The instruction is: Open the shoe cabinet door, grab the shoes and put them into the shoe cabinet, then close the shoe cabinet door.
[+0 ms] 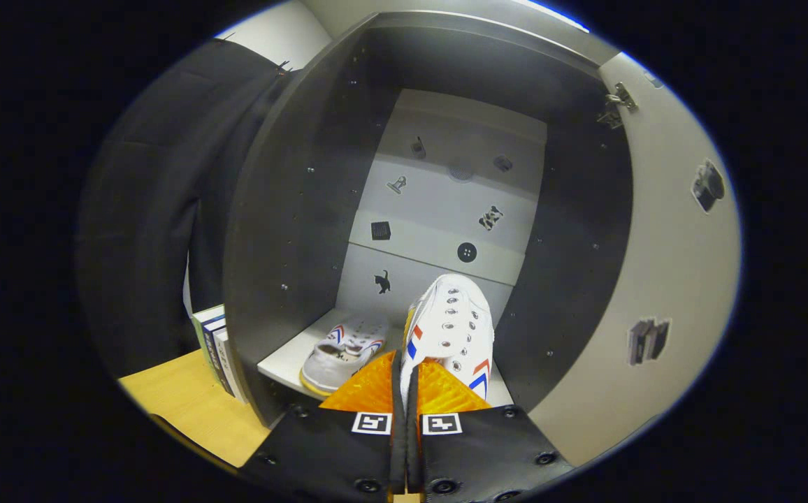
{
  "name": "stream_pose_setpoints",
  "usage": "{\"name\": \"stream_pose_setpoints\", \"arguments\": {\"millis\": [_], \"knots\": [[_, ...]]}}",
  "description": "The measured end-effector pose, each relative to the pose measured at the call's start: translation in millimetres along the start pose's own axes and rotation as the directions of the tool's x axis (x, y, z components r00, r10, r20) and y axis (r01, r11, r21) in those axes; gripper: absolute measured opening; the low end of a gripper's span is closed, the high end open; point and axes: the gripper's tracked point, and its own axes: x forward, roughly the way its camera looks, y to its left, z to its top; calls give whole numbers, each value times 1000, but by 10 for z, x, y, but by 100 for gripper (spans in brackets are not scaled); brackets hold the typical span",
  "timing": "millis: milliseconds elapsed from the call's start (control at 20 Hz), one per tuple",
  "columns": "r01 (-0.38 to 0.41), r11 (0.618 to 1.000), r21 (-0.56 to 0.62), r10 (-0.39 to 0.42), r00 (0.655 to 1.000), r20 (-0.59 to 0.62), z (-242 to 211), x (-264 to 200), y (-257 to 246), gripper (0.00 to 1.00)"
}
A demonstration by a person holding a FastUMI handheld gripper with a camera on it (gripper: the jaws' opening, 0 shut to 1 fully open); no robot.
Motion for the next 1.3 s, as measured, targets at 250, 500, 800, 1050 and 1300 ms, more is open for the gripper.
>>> {"name": "stream_pose_setpoints", "arguments": {"millis": [250, 500, 800, 1050, 1300], "knots": [[33, 999, -19, -35, 994, -99, -124, 713, -257, 2], [19, 1000, 25, -12, 969, -248, -533, 1107, -326, 2], [-11, 1000, 13, 14, 951, -308, -775, 1221, -278, 10], [-43, 991, 130, 81, 952, -295, -777, 828, -18, 63], [-55, 996, 75, 61, 994, -86, -295, -183, 204, 100]]}}
